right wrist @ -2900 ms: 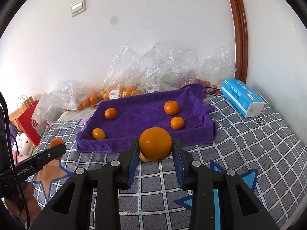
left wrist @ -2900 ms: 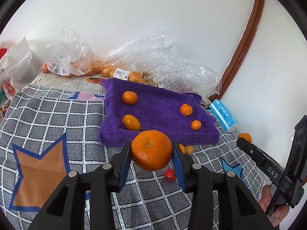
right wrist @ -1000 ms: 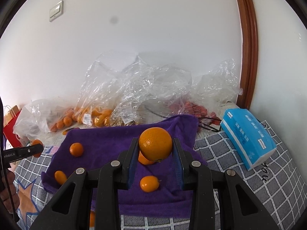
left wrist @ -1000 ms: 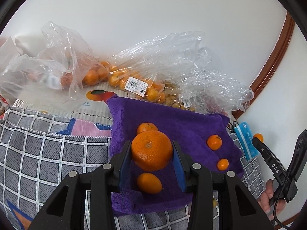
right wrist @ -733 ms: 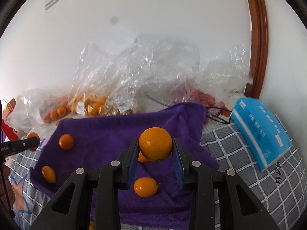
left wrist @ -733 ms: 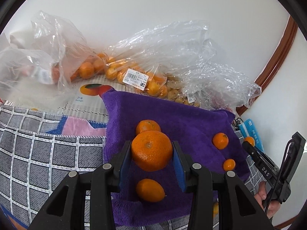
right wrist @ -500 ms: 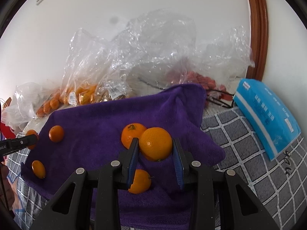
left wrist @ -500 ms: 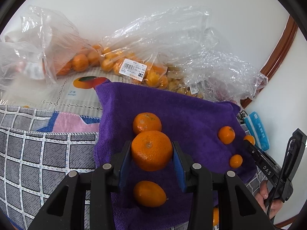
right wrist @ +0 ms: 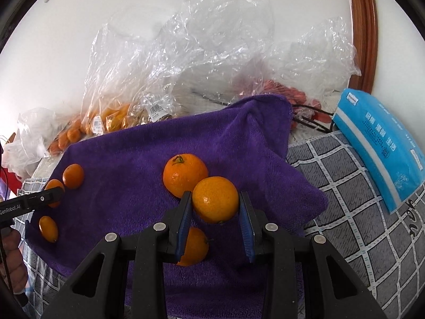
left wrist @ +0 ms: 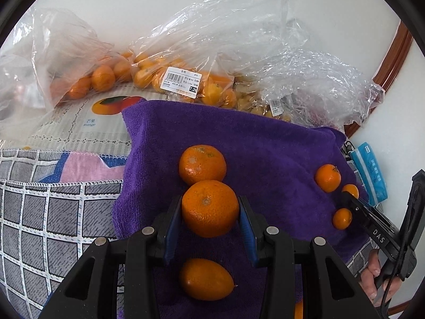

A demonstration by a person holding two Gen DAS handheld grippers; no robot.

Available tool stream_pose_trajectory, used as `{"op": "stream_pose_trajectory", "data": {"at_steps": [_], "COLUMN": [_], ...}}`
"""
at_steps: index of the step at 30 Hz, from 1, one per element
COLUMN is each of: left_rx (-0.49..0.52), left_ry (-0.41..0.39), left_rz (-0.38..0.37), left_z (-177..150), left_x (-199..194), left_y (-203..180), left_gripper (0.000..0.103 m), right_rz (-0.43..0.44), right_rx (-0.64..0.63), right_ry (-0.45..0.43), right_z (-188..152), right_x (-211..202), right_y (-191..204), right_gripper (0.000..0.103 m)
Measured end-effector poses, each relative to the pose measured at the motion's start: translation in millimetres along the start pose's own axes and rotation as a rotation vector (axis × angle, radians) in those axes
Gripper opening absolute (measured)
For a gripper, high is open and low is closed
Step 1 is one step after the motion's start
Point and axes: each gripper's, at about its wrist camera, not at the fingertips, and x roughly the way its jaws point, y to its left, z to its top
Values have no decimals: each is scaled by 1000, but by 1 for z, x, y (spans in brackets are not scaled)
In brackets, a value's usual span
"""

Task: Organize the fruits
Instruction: 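Lower both fruits onto the towel and open both grippers, then lower the right gripper onto the yellow-green fruit and close it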

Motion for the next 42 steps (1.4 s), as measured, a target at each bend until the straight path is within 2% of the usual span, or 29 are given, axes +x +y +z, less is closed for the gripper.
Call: {"op": "stream_pose_trajectory", "data": {"at_steps": [3,6,7,13,22,25,28,31,36,42], "left_rx": [13,24,24,12,-19,-13,-16,-26,-35,-39], "left_ry": [6,29,31,-41,-103,-86,-57,-24,-1,6], "left_rz": [8,0,10,24,23,26,8,22,52,64], "left_z": [0,2,2,-6,-40,-55,-74,-95,-117,-125], "left_x": [1,1,-2,-36,-91,-102,-108,-109,-114,-111], "left_y": [-2,-5,-6,-4,11,15,22,30,42,52], "left_gripper": [40,50,51,52,52,52,51,50,50,49], "right_rz": [7,9,8,-38,-94,-127,-88,-33,-13,21], "right_rx": [15,26,30,26,-9,-20,-18,-9,-19,-52], "right_ry": [3,2,-2,-56,-120,-143,-84,-15,39,66], "right_z": [0,1,2,5,-14,-26,-41,-58,-84,-91], "right_x": [-1,-6,-9,-43,-109,-126,-132,-130,-123,-109], "right_y": [-2,-3,-3,2,27,36,43,49,64,82], "right_gripper": [36,52,52,61,61,61,61,58,42,40]}}
